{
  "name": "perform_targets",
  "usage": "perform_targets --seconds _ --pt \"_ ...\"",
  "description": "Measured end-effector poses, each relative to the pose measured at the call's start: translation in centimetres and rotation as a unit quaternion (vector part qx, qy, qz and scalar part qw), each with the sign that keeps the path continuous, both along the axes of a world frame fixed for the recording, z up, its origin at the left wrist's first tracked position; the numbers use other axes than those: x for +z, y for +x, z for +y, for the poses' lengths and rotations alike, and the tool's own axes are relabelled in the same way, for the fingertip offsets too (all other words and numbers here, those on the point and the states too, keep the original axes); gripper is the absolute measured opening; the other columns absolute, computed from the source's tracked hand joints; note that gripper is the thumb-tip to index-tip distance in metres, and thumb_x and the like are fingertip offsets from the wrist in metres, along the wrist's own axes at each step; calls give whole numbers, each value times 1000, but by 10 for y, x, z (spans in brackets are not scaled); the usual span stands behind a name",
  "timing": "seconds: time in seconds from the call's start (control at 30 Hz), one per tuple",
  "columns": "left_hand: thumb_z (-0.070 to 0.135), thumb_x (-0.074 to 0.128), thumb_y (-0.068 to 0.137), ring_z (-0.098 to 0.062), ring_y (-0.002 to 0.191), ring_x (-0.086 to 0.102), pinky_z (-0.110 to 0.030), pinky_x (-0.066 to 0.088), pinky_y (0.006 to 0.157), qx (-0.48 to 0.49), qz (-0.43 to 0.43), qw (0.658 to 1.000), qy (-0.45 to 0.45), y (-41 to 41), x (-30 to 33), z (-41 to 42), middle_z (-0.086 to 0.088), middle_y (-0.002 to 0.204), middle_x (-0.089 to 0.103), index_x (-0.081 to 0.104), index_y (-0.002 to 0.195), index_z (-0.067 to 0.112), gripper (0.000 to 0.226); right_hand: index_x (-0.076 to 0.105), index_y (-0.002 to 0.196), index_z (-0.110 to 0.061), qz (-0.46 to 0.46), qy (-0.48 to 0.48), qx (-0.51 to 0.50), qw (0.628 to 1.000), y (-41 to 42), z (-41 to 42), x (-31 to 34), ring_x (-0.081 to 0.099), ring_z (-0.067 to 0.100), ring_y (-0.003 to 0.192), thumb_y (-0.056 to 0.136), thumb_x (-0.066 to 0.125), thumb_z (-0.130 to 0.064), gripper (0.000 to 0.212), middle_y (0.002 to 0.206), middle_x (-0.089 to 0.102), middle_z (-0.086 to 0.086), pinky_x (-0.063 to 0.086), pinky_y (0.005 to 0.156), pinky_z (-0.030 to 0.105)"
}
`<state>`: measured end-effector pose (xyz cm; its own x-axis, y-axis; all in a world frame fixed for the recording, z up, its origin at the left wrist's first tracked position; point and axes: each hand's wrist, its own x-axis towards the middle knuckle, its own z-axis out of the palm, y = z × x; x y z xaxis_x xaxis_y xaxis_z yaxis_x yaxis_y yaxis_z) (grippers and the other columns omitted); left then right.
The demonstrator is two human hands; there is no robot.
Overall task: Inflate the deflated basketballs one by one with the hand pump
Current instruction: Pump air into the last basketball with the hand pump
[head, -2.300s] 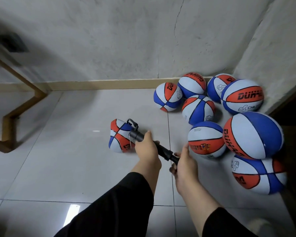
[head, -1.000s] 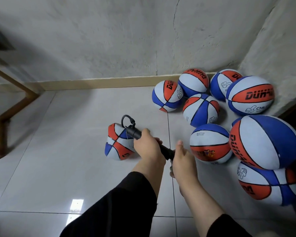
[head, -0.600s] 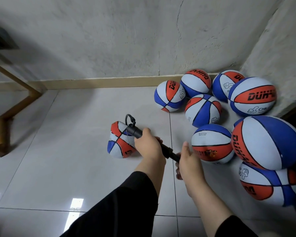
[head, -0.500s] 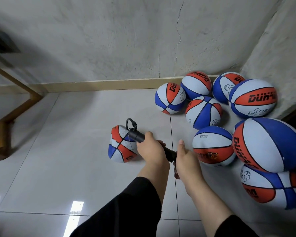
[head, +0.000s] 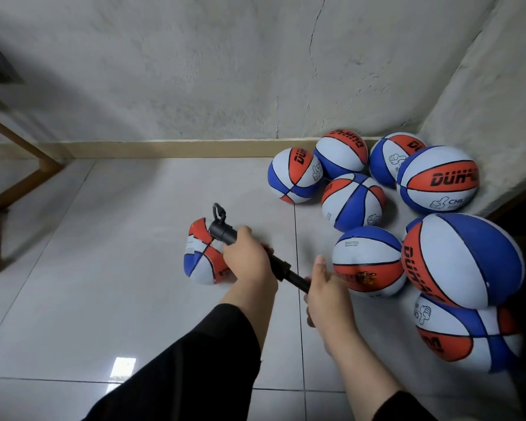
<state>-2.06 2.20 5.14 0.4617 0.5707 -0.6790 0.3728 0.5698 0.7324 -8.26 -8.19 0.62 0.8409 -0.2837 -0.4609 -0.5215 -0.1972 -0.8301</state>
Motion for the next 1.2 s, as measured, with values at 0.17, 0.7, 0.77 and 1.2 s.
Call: perform_targets --seconds 0.17,0.7,0.77,1.2 --pt "23 54 94 -20 50 55 -32 48 60 -3 -19 1000 -6 -13 0 -19 -6 59 57 59 104 6 20 58 73 -12 -9 -28 18 999 8 4 3 61 31 71 103 25 -64 69 71 63 11 48 65 37" --pt "22 53 93 -20 49 54 -29 49 57 -29 -11 999 17 -5 3 -13 -9 65 58 56 92 10 12 60 76 -11 0 -25 33 999 11 2 3 57 29 65 102 24 -67 71 67 57 7 46 62 38" --pt "21 54 93 -21 51 55 -32 49 60 -30 -18 999 12 -8 6 -18 -7 61 56 55 93 10 11 59 77 -12 5 -20 32 999 14 2 9 59 30 67 103 24 -65 68 68 59 8 48 62 37" --pt "25 52 89 -20 49 56 -30 51 55 -18 -24 999 14 7 7 11 -8 66 59 57 102 9 21 67 90 -2 -1 14 -9 1000 -1 -11 12 58 30 72 75 28 -84 91 75 63 15 45 69 40"
